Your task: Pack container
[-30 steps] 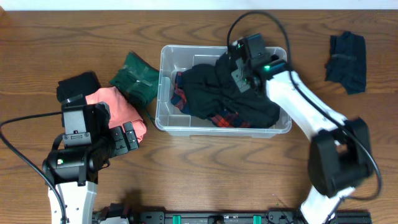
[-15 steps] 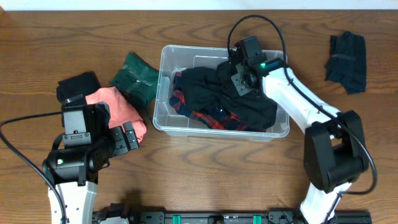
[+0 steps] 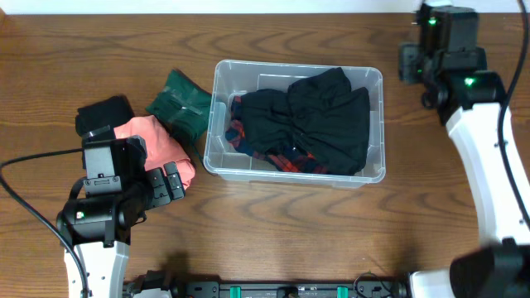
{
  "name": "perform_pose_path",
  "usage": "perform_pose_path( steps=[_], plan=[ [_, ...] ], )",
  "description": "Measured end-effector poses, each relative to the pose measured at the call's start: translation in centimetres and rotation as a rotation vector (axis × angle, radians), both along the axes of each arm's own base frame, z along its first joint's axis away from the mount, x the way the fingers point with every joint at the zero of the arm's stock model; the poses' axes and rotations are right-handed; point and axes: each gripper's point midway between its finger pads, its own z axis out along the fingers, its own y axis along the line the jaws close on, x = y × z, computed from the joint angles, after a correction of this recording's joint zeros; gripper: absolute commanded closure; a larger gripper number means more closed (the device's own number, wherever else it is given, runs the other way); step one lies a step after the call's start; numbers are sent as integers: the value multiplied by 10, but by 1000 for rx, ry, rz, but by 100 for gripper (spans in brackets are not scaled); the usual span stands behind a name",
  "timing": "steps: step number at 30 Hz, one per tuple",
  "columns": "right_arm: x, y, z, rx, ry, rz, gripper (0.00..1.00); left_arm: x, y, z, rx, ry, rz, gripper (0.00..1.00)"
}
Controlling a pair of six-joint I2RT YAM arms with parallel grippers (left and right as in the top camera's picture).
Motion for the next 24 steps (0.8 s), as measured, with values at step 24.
perform_pose_path(
  steps=[24],
  plan=[
    [65,-161,-234,-19,162,-299,6,1,0,0,0,-2,0,2]
  ],
)
